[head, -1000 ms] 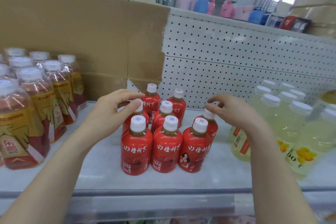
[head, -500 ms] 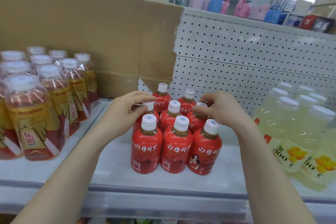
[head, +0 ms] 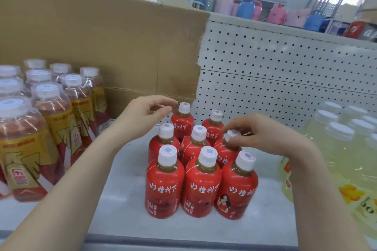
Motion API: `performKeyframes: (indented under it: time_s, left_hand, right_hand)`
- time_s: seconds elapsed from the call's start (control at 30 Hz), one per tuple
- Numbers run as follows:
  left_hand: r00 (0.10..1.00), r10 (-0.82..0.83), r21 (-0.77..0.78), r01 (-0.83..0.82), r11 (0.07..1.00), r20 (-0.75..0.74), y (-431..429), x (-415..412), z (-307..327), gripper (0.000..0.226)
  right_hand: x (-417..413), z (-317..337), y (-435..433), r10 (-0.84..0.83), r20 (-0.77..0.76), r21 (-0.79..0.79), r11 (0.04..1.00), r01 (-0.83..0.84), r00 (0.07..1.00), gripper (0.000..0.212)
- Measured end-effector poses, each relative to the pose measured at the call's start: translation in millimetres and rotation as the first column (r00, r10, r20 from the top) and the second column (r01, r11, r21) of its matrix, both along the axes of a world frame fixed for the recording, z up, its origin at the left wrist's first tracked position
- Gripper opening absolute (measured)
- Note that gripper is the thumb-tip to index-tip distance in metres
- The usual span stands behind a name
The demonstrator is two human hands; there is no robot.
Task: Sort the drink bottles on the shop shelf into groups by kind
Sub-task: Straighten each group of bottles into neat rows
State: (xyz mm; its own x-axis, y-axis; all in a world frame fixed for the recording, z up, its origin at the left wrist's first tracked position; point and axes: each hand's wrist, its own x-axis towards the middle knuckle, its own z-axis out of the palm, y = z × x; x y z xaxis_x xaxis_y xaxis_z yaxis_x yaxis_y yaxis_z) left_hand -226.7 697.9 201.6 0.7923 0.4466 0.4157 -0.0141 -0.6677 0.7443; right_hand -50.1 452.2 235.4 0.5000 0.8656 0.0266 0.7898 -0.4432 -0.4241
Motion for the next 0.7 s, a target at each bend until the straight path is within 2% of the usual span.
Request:
performKeyframes:
  time_s: [0.03, 0.1, 0.17, 0.3, 0.5, 0.7]
  left_hand:
    - [1.000, -0.004, 0.023, 0.005, 1.000, -0.027, 4, 9, 2, 0.025]
    - [0.996, -0.009, 0.088, 0.018, 0.996, -0.092, 11, 28, 4, 0.030]
    - [0.986, -0.028, 0.153, 0.053, 0.987, -0.163, 15, 47, 6, 0.035]
    - [0.950, -0.094, 0.196, 0.157, 0.968, -0.296, 17, 67, 8, 0.040]
    - [0.967, -0.036, 0.224, 0.095, 0.970, -0.252, 23, 49, 7, 0.032]
    - [0.975, 0.015, 0.199, 0.030, 0.979, -0.221, 23, 19, 2, 0.031]
  right_hand:
    - [2, 2, 0, 0.006, -0.044, 0.031, 0.999, -0.005, 0.999, 0.019]
    - [5, 5, 9, -0.044, -0.116, 0.193, 0.979, 0.066, 0.992, 0.022]
    - [14, 4, 26, -0.134, -0.067, 0.288, 0.946, 0.148, 0.989, 0.027]
    - [29, -7, 58, -0.114, -0.008, 0.123, 0.986, 0.115, 0.993, 0.038]
    - [39, -10, 68, -0.111, 0.016, 0.101, 0.989, 0.108, 0.994, 0.027]
    - [33, -6, 80, 0.041, -0.035, 0.100, 0.994, -0.037, 0.999, 0.030]
